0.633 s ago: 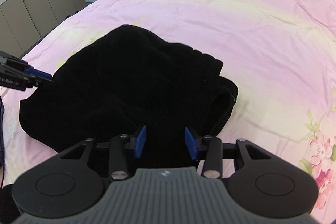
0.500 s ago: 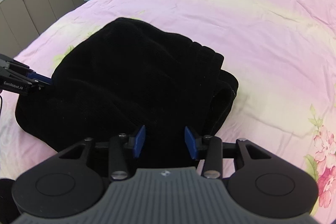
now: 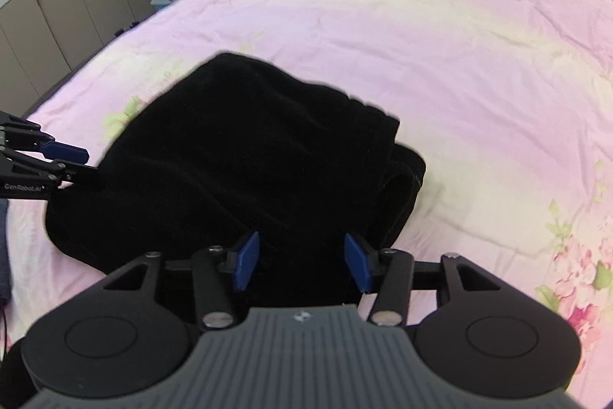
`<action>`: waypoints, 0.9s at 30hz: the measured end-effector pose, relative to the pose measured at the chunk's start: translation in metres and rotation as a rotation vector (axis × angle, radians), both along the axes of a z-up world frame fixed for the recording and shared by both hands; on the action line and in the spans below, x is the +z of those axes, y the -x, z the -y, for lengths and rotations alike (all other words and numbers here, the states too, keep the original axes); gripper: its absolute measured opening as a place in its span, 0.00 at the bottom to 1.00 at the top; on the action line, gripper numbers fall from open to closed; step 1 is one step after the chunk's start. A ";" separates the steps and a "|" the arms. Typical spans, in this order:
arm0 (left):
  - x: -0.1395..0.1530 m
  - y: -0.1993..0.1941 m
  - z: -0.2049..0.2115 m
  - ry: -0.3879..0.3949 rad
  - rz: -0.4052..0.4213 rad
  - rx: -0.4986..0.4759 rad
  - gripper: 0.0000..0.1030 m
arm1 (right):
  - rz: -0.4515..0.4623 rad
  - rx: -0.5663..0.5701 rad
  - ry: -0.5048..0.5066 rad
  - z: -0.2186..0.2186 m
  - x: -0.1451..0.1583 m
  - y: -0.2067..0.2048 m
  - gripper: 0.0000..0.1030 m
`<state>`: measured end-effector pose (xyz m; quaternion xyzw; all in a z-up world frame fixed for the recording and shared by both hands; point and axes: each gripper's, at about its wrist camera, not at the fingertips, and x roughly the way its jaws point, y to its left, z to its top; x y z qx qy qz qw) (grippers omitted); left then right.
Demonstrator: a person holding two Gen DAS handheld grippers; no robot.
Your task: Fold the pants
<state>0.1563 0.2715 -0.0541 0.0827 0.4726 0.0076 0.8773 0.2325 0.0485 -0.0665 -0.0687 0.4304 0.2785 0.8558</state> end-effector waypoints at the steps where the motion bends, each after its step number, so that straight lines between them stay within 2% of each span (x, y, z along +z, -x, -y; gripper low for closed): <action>1: 0.010 0.005 0.004 -0.010 0.021 0.010 0.37 | 0.021 0.002 -0.007 0.002 0.011 0.005 0.56; 4: 0.041 0.024 0.018 -0.013 0.082 0.039 0.40 | 0.082 0.009 -0.044 0.012 0.045 0.021 0.67; 9: 0.089 0.058 0.046 -0.047 0.208 0.054 0.46 | 0.210 0.020 -0.065 0.030 0.100 0.057 0.77; 13: 0.115 0.080 0.071 -0.071 0.286 0.057 0.58 | 0.307 0.017 -0.104 0.052 0.140 0.094 0.89; 17: 0.137 0.109 0.094 -0.075 0.374 0.051 0.70 | 0.386 0.006 -0.132 0.073 0.174 0.132 0.94; 23: 0.158 0.155 0.127 -0.065 0.565 0.061 0.90 | 0.469 -0.033 -0.184 0.099 0.187 0.191 0.95; 25: 0.158 0.170 0.139 -0.066 0.622 0.075 0.91 | 0.495 -0.048 -0.196 0.106 0.185 0.211 0.95; 27: 0.152 0.178 0.149 -0.068 0.651 0.103 0.96 | 0.514 -0.061 -0.213 0.111 0.181 0.231 0.95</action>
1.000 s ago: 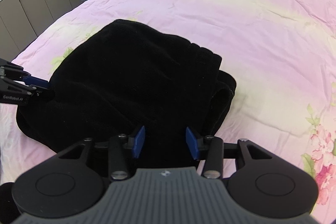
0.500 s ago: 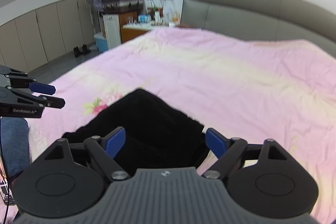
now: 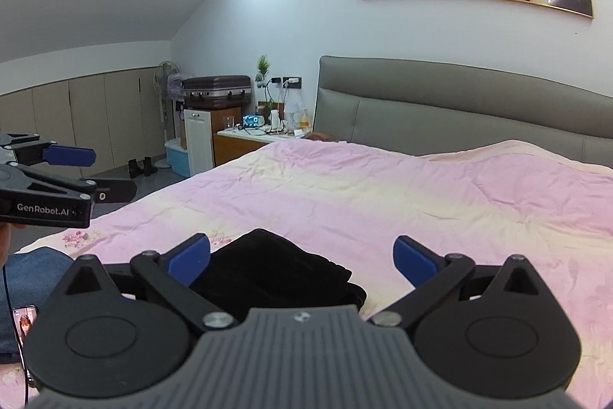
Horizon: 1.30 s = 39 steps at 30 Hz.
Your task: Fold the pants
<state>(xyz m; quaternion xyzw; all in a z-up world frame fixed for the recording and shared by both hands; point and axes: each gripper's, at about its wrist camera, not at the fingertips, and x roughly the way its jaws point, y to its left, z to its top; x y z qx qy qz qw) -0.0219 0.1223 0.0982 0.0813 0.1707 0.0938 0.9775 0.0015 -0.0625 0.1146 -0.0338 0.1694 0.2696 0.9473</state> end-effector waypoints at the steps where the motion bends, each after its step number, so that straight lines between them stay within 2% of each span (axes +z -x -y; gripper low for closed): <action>1: -0.004 0.003 0.004 0.006 0.013 0.011 0.96 | 0.004 -0.006 -0.005 0.002 -0.002 0.009 0.95; 6: -0.030 0.012 0.014 0.037 0.033 0.050 0.96 | -0.001 -0.049 -0.054 0.014 -0.021 0.040 0.95; 11: -0.053 0.012 0.010 0.112 -0.008 0.066 0.96 | -0.012 -0.118 -0.117 0.013 -0.054 0.039 0.95; 15: -0.072 0.000 0.005 0.121 -0.070 0.083 0.96 | -0.037 -0.161 -0.066 0.002 -0.081 0.028 0.95; 23: -0.110 -0.020 0.000 0.152 -0.195 0.076 0.96 | -0.159 -0.177 0.039 -0.020 -0.126 -0.005 0.95; 28: -0.124 -0.028 -0.002 0.175 -0.251 0.083 0.96 | -0.210 -0.188 0.057 -0.022 -0.136 -0.021 0.95; 34: -0.125 -0.029 0.000 0.185 -0.268 0.087 0.96 | -0.279 -0.207 0.027 -0.014 -0.143 -0.030 0.95; 39: -0.120 -0.029 0.001 0.186 -0.273 0.096 0.96 | -0.274 -0.204 0.002 -0.009 -0.139 -0.026 0.95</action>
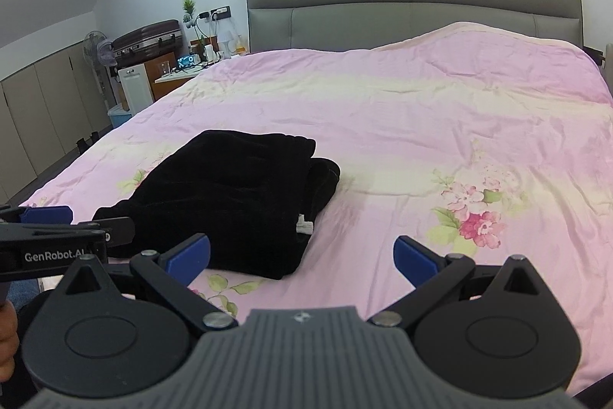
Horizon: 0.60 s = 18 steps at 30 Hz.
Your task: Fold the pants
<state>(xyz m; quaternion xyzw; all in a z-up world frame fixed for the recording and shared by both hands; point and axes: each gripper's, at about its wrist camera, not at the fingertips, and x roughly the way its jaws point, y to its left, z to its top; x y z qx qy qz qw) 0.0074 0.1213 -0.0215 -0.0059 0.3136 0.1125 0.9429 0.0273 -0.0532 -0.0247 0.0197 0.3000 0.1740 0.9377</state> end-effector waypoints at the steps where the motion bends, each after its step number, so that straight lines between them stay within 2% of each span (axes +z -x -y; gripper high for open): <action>1: 0.001 0.000 0.001 0.000 0.002 0.003 0.96 | 0.005 0.002 -0.002 0.000 0.001 0.001 0.95; 18: 0.011 0.004 0.001 0.002 0.014 0.006 0.96 | 0.045 0.028 -0.013 0.003 0.011 0.012 0.95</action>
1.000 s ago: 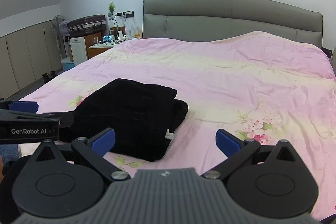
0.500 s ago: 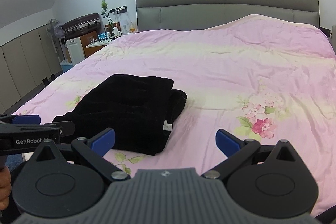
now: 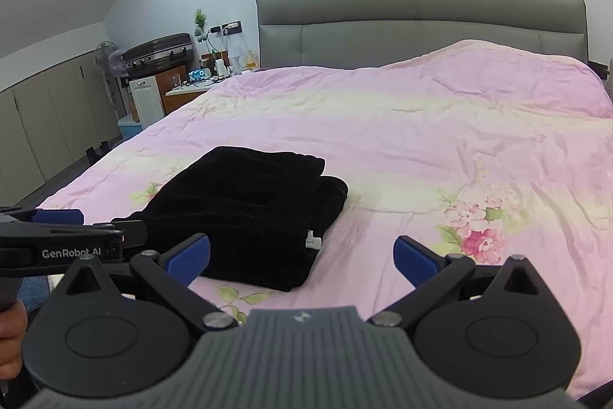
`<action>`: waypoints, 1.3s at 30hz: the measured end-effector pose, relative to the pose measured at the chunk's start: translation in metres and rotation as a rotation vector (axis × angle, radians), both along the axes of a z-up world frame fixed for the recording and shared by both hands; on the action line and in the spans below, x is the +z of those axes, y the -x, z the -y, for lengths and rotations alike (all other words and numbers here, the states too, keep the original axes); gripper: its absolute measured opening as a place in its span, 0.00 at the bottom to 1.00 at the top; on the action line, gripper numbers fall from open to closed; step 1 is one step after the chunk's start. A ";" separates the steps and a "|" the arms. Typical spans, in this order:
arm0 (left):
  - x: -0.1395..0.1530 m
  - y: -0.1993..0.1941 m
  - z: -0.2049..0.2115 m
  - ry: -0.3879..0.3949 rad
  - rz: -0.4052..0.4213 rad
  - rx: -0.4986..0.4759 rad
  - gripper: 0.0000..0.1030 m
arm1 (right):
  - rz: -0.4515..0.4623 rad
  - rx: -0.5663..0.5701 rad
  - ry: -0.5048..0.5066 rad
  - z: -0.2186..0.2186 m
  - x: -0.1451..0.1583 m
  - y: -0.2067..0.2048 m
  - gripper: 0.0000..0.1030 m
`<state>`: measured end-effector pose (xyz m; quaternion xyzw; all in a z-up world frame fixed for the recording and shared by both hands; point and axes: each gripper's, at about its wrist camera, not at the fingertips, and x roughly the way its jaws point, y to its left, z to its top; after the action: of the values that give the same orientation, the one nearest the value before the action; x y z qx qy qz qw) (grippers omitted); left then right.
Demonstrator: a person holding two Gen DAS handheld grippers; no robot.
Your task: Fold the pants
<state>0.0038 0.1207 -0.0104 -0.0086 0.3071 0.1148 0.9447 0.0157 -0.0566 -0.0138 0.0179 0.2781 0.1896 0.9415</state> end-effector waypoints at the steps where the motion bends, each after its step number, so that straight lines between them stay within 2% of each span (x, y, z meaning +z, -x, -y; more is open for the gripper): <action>1: 0.000 0.000 0.000 0.000 0.001 0.000 0.96 | 0.001 -0.001 0.001 0.000 0.000 0.000 0.95; 39: 0.003 0.008 -0.001 -0.012 0.004 0.007 0.96 | 0.009 0.022 -0.021 0.003 0.004 0.005 0.95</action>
<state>-0.0038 0.1217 -0.0078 -0.0042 0.3045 0.1199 0.9449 0.0110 -0.0593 -0.0103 0.0239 0.2719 0.2032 0.9403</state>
